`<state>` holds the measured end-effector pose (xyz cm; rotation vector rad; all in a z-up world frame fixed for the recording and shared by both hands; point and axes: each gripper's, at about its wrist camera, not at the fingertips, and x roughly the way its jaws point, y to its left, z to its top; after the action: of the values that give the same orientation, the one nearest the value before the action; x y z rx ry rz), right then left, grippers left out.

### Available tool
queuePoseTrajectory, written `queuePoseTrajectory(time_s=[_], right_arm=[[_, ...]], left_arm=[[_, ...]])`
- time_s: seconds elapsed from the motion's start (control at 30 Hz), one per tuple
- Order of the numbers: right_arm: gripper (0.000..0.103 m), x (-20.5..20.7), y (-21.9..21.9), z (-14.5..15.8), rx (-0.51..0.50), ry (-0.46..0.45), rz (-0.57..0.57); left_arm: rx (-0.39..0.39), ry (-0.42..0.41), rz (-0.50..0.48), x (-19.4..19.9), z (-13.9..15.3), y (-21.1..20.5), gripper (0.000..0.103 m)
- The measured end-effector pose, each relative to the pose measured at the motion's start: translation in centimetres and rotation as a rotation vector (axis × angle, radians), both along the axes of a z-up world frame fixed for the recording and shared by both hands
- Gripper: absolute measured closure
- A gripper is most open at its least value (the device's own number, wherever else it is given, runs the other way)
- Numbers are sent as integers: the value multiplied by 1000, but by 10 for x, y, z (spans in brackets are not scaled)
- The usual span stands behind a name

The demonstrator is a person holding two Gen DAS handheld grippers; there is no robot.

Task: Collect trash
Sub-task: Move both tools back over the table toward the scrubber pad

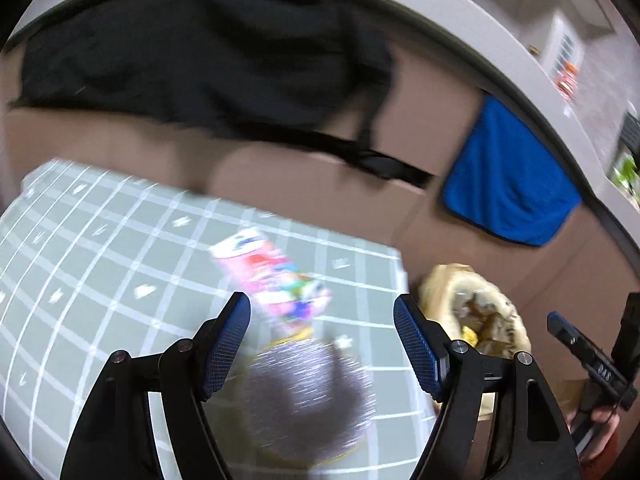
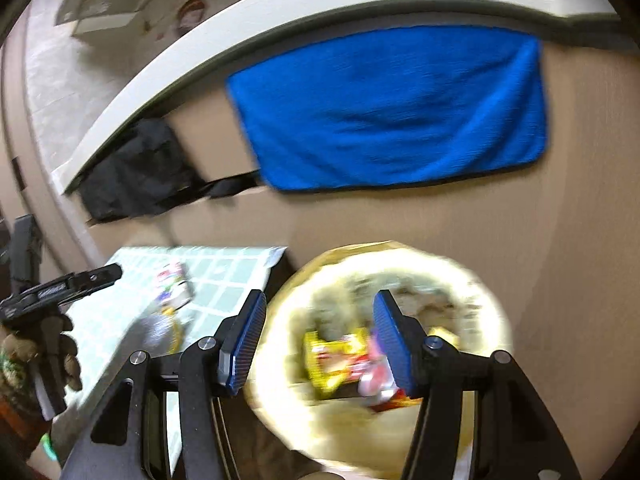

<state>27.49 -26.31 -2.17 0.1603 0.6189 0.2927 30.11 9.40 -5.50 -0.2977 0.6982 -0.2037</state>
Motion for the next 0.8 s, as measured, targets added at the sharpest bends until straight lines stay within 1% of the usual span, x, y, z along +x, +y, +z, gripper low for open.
queuePoseTrajectory(time_s=[0.1,0.23,0.37,0.43,0.5,0.57,0.6,0.63,0.8], right_arm=[[49,4,30,-5,-8,14,58],[49,7,57,-12,23,41,111],[49,4,83,-22,27,86,177],[49,3,99,-29,33,113,217],[51,1,116,-37,34,139,262],[60,1,134,-44,20,161,306],[79,1,140,-47,10,174,324],[95,2,151,-52,-6,195,356],[95,2,183,-67,-19,221,431]], left_arm=[[-26,33,22,-8,-9,24,29],[-52,71,14,-17,-22,40,29],[-86,102,11,-20,-31,46,29],[-115,138,-4,-16,-38,46,29],[-149,185,-31,-10,-48,45,26],[-154,211,-31,-6,-55,43,24],[-153,219,-31,-5,-57,42,24],[-154,226,-30,-4,-58,42,24],[-175,233,-13,4,-58,45,24]])
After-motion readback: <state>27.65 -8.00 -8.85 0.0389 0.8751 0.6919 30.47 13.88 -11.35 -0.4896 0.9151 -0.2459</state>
